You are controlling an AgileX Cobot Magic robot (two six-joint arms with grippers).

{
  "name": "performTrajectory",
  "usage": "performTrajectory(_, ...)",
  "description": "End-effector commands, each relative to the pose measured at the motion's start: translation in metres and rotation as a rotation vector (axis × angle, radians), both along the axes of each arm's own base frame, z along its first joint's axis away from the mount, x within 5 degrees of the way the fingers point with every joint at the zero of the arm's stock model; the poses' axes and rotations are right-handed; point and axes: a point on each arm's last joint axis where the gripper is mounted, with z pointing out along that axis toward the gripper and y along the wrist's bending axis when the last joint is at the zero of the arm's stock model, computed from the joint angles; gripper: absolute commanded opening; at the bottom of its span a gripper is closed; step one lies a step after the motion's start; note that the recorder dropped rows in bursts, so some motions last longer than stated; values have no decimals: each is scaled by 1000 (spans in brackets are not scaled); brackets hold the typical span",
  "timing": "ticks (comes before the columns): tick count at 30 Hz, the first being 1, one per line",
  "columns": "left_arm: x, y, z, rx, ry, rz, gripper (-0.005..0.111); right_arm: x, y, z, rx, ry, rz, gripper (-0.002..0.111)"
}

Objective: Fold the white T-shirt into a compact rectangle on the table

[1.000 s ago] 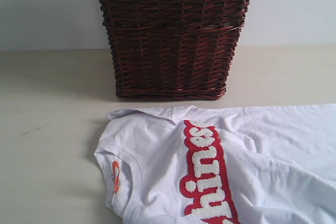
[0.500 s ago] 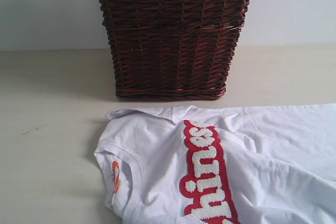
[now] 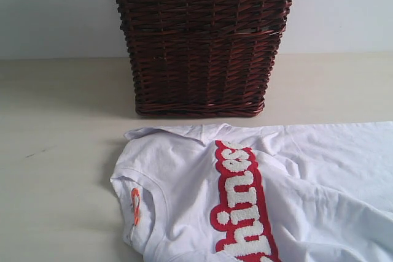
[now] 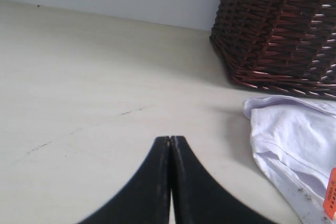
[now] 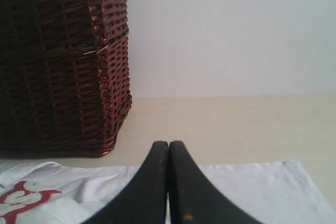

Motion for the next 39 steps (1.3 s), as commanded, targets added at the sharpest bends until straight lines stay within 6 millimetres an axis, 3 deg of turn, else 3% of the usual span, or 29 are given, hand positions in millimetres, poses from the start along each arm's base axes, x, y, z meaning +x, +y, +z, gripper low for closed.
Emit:
performTrajectory(1, 0, 0, 1, -7, -11, -3, 0, -1, 2, -2, -83, -4, 49, 0)
performTrajectory(7, 0, 0, 1, -7, -11, -3, 0, -1, 4, -3, -361, -25, 108, 0)
performTrajectory(9, 0, 0, 1, -7, -11, -3, 0, -3, 8, -10, -404, 44, 168, 0)
performTrajectory(15, 0, 0, 1, -7, -11, -3, 0, -3, 10, -11, -204, 74, 184, 0)
performTrajectory(25, 0, 0, 1, -7, -11, -3, 0, -3, 9, -8, -103, 53, 167, 0)
performTrajectory(29, 0, 0, 1, -7, -11, -3, 0, -3, 9, -9, -130, 64, 170, 0)
performTrajectory(32, 0, 0, 1, -7, -11, -3, 0, -3, 9, -11, -289, 64, 184, 0)
performTrajectory(39, 0, 0, 1, -7, -11, -3, 0, -3, 9, -11, -277, 66, 188, 0)
